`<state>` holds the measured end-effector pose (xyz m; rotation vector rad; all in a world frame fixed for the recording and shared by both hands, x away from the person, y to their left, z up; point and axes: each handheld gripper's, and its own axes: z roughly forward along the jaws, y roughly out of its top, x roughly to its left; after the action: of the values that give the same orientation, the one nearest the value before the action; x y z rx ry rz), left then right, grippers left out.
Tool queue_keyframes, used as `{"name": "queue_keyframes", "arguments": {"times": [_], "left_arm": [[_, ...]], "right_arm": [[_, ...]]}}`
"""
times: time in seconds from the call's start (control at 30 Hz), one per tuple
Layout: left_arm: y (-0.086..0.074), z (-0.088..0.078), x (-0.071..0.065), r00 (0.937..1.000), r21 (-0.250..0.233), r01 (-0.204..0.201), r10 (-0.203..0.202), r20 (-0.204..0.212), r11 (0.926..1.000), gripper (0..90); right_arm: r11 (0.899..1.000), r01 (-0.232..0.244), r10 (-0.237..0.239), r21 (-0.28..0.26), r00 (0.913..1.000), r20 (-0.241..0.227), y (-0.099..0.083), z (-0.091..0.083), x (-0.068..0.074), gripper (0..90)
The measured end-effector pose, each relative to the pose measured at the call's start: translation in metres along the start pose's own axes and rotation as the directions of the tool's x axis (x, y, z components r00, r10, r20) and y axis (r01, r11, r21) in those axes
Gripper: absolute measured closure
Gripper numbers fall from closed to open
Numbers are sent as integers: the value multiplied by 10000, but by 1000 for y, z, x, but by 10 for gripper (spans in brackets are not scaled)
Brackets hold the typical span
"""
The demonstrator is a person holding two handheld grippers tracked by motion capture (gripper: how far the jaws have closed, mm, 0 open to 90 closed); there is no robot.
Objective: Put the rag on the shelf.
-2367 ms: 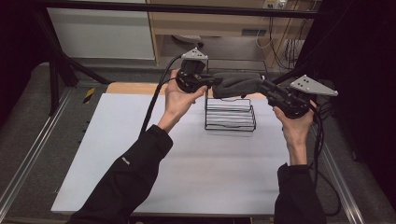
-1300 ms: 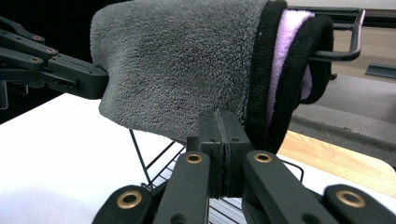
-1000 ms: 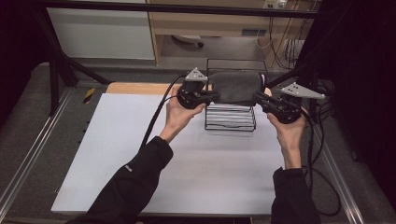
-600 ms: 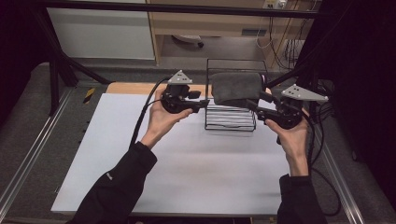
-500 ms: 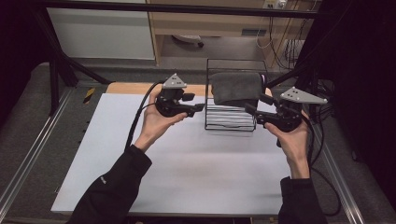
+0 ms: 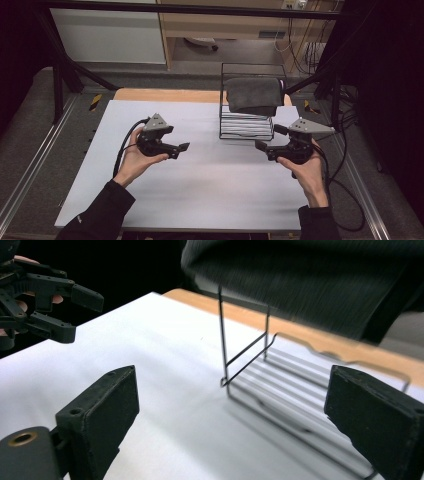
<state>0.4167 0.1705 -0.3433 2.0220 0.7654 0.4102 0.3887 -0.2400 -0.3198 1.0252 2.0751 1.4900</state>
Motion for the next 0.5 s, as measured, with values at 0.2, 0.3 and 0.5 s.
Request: {"name": "queue_keyframes", "arguments": {"times": [0.2, 0.3, 0.5], "left_arm": [[-39, -12, 7, 9989, 10, 359, -358, -307, 9994, 104], [-56, -18, 11, 9978, -65, 562, -564, -362, 9984, 102], [-88, -27, 22, 9959, -31, 845, -846, -334, 9964, 104]], "right_arm": [[9989, -273, 280, 388, 9995, -170, -32, 10, -1, 41], [9971, -470, 488, 596, 9984, -292, -48, 13, -2, 23], [9918, -762, 802, 1028, 9961, -361, -79, 15, -7, 9]]}}
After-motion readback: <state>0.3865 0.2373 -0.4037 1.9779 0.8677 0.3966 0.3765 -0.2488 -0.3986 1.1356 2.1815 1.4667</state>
